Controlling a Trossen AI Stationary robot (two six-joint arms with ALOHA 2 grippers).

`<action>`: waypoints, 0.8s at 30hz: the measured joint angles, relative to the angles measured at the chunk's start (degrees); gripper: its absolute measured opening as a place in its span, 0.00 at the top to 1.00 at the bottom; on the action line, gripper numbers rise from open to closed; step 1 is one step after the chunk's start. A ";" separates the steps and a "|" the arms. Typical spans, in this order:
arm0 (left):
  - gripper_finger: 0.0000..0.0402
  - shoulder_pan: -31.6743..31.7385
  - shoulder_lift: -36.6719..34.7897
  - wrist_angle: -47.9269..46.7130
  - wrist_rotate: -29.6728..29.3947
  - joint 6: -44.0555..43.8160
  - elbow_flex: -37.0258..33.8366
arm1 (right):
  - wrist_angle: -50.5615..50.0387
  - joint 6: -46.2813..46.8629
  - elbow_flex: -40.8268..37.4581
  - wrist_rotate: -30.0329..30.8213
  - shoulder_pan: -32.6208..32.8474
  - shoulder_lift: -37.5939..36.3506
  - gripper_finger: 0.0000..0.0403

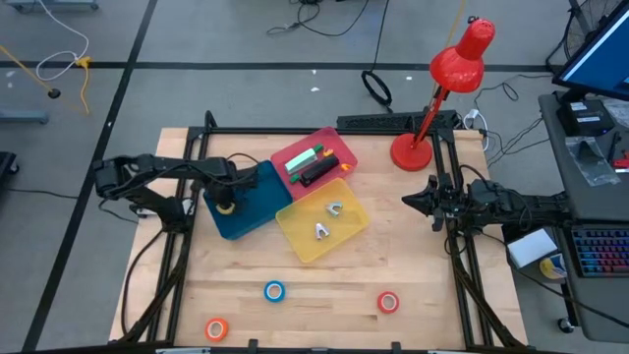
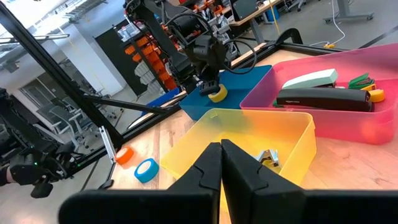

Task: Pick and place Stapler, Stapler remover, tape
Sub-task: Put the yellow tape into the blue bin, then put the red tape into the blue bin

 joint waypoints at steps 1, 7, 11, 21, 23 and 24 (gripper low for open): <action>0.83 0.00 0.00 0.21 0.30 0.41 0.00 | 0.00 0.02 0.00 0.00 0.00 0.00 1.00; 0.77 0.02 0.00 2.56 2.33 3.14 0.00 | 0.01 0.22 0.00 -0.02 0.00 0.00 1.00; 0.69 0.02 -0.02 2.12 2.64 3.17 0.00 | 0.02 0.22 0.00 -0.07 0.00 0.00 0.99; 0.55 0.00 -6.65 -5.82 -1.46 0.01 4.21 | 0.72 1.01 0.00 -0.42 0.01 0.00 0.99; 0.54 0.00 -9.13 -8.17 -2.52 -1.32 6.35 | 1.69 2.32 0.00 -0.42 0.00 0.02 0.99; 0.54 -0.16 -10.41 -8.83 -2.83 -2.03 7.59 | 2.49 2.84 0.00 -0.44 0.00 0.00 0.99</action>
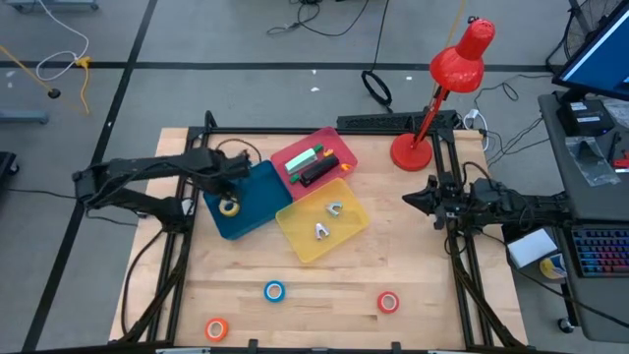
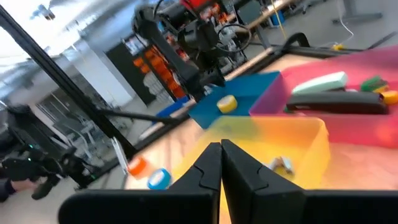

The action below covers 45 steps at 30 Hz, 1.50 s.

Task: Pick and place Stapler, Stapler remover, tape
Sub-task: Put the red tape into the blue bin

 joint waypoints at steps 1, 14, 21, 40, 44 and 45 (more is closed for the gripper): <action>0.54 -0.28 -1.33 -0.05 -0.08 -0.68 1.11 | 1.11 0.25 0.00 -0.33 -0.01 0.00 0.99; 0.54 -17.52 -15.41 40.37 -1.02 4.74 3.69 | 15.42 -1.47 2.36 -13.43 2.01 9.63 0.99; 0.54 -26.51 -13.87 51.00 -7.26 9.42 3.61 | 4.53 -5.85 14.97 -17.86 6.58 25.85 0.99; 0.54 -32.71 -11.05 51.40 -16.51 9.81 3.60 | -30.31 11.17 37.30 -24.05 27.09 59.90 0.90; 0.54 -32.71 -11.00 51.33 -16.49 11.18 3.60 | -29.93 16.51 37.21 -22.34 29.01 62.21 0.79; 0.54 -32.71 -11.01 51.35 -16.49 11.53 3.60 | -29.45 17.54 37.20 -21.77 29.23 62.65 0.76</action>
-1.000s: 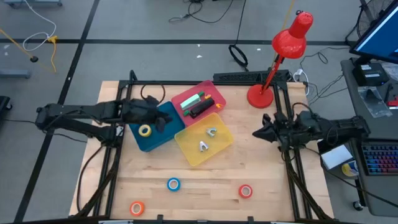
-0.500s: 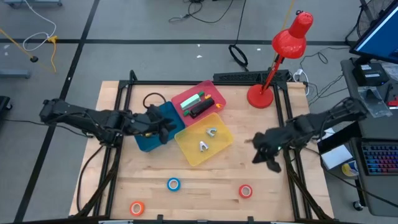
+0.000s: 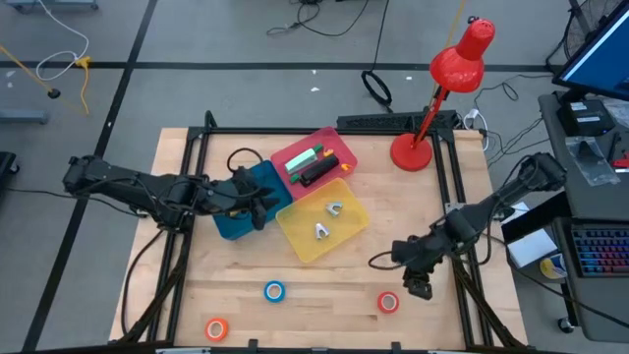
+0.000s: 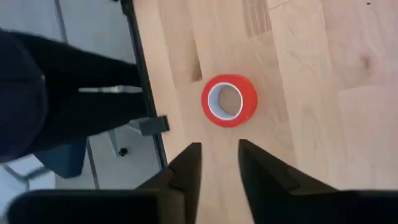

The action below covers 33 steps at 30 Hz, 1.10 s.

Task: Pick and place Stapler, Stapler remover, tape
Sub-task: Put the red tape into the blue bin

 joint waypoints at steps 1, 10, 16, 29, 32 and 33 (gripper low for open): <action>0.54 0.00 0.00 0.00 0.01 0.32 0.00 | 0.40 1.12 0.00 0.81 0.32 0.42 0.72; 0.54 -0.02 0.00 -0.06 0.91 2.28 0.00 | 1.08 6.81 -1.07 0.97 0.52 6.94 0.47; 0.54 -0.09 0.00 -0.09 2.03 3.06 0.00 | 1.90 13.08 -5.02 0.94 0.16 9.54 0.39; 0.54 -0.09 0.00 -0.47 3.48 3.61 0.00 | 22.86 23.38 -15.84 0.81 0.14 9.65 0.41; 0.54 -0.09 0.00 -0.50 3.49 3.65 0.00 | 24.09 23.59 -16.74 0.86 0.14 9.65 0.42; 0.54 -0.09 0.00 -0.50 3.53 3.67 0.00 | 24.03 23.59 -16.82 0.86 0.14 9.65 0.43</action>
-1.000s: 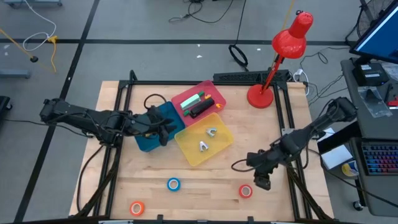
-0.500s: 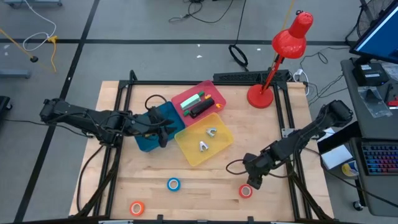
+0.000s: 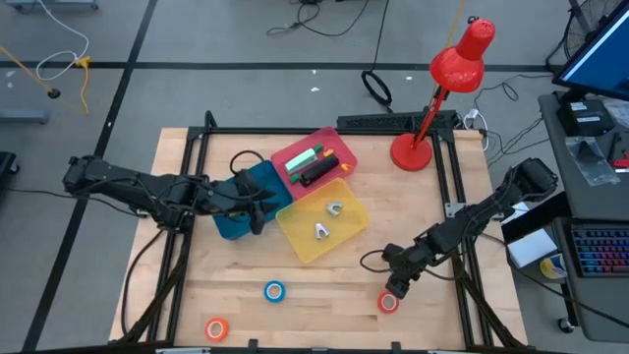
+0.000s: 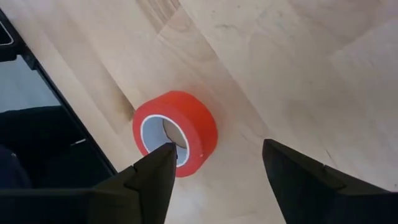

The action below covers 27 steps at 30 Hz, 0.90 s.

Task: Pick and place Stapler, Stapler remover, tape
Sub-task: Put the red tape into the blue bin

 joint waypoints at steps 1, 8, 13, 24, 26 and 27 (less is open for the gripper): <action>0.54 0.00 0.00 0.00 -0.01 0.06 0.00 | -0.01 0.00 -0.03 0.00 0.00 0.00 0.43; 0.54 0.00 0.00 0.00 0.02 0.44 0.00 | 2.78 0.68 -0.03 -0.01 1.89 0.00 0.45; 0.54 0.00 0.00 0.00 0.01 1.15 0.00 | 2.83 2.96 -0.03 1.02 4.19 0.27 0.45; 0.54 0.00 -0.02 -0.29 0.04 1.56 0.00 | 10.53 2.80 0.03 1.33 4.54 8.59 0.45; 0.54 0.00 -0.02 -0.84 0.05 1.36 0.00 | 11.13 2.46 0.19 1.34 4.50 9.55 0.45; 0.54 0.00 -0.02 -1.28 0.09 1.17 0.00 | 11.22 2.23 0.21 1.40 4.50 9.68 0.45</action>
